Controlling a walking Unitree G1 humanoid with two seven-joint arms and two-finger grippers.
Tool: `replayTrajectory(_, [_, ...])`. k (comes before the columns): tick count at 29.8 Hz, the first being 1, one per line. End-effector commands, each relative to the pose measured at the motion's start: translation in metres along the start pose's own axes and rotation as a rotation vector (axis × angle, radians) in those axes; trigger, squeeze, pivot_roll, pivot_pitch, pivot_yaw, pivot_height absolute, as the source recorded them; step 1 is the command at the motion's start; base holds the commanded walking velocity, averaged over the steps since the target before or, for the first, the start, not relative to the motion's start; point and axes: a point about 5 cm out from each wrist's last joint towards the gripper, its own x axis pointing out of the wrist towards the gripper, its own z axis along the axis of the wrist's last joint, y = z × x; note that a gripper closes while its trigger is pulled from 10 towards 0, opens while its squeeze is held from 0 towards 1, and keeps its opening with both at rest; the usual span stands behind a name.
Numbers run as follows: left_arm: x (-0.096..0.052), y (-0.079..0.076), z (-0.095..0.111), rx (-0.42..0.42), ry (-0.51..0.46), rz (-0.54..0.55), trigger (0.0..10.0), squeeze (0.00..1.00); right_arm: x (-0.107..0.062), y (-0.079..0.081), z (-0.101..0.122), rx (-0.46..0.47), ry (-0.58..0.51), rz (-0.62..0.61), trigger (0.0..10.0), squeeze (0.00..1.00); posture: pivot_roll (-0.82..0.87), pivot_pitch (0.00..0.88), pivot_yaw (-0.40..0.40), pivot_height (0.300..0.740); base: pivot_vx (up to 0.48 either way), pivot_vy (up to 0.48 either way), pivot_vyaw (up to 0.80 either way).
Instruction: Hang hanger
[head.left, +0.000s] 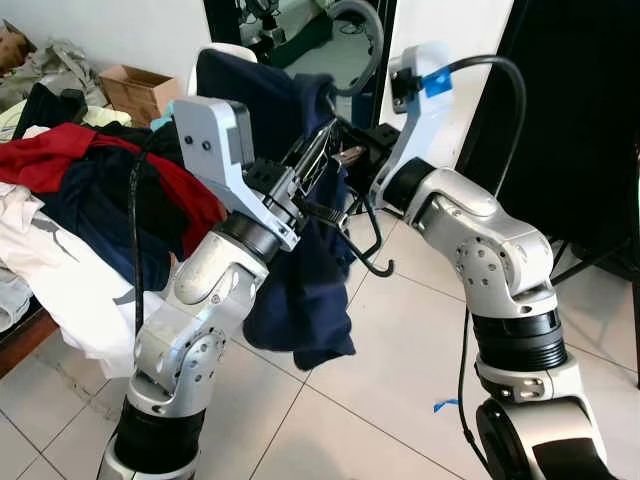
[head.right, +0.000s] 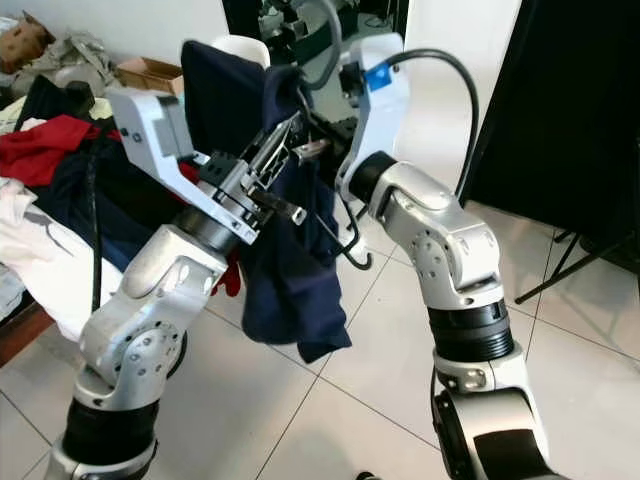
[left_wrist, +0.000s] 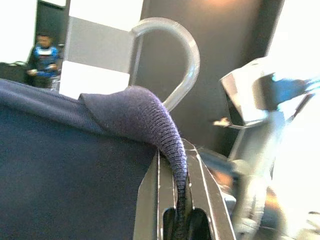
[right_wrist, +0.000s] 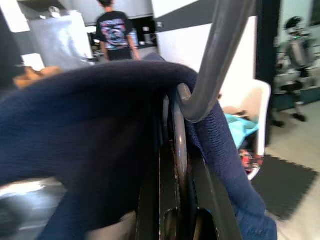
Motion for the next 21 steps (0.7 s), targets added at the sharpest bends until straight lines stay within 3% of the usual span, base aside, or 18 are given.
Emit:
replayTrajectory(1, [0.006, -0.036, 0.010, -0.062, -0.060, -0.210, 0.0, 0.00, 0.004, 0.006, -0.006, -0.004, 0.019, 0.007, 10.0, 0.00, -0.04, 0.121, 0.025, 0.740, 0.000, 0.000, 0.00])
replayTrajectory(10, [-0.010, -0.035, -0.001, -0.062, 0.058, -0.231, 0.0, 0.00, 0.003, 0.002, -0.005, -0.003, 0.013, -0.017, 10.0, 0.00, -0.05, 0.121, 0.030, 0.740, 0.000, 0.000, 0.00])
replayTrajectory(12, [-0.034, -0.020, -0.014, 0.006, 0.198, -0.152, 0.0, 0.00, 0.002, -0.004, -0.003, -0.002, 0.003, -0.041, 10.0, 0.00, -0.04, 0.126, 0.028, 0.740, 0.000, 0.000, 0.00])
replayTrajectory(14, [-0.034, -0.020, -0.014, 0.006, 0.198, -0.152, 0.0, 0.00, 0.002, -0.004, -0.003, -0.002, 0.003, -0.041, 10.0, 0.00, -0.04, 0.126, 0.028, 0.740, 0.000, 0.000, 0.00])
replayTrajectory(16, [-0.043, -0.013, -0.017, 0.030, 0.242, -0.118, 0.0, 0.00, 0.002, -0.006, -0.002, -0.002, 0.000, -0.051, 10.0, 0.00, -0.04, 0.126, 0.028, 0.740, 0.000, 0.000, 0.00])
replayTrajectory(18, [-0.061, -0.001, -0.011, 0.058, 0.294, -0.066, 0.0, 0.00, 0.002, -0.014, -0.001, -0.003, -0.009, -0.082, 10.0, 0.00, -0.03, 0.125, 0.022, 0.740, 0.000, 0.000, 0.00])
replayTrajectory(21, [-0.065, 0.000, -0.006, 0.044, 0.295, -0.070, 0.0, 0.00, 0.002, -0.017, 0.000, -0.001, -0.015, -0.097, 10.0, 0.00, -0.02, 0.128, 0.018, 0.740, 0.000, 0.000, 0.00])
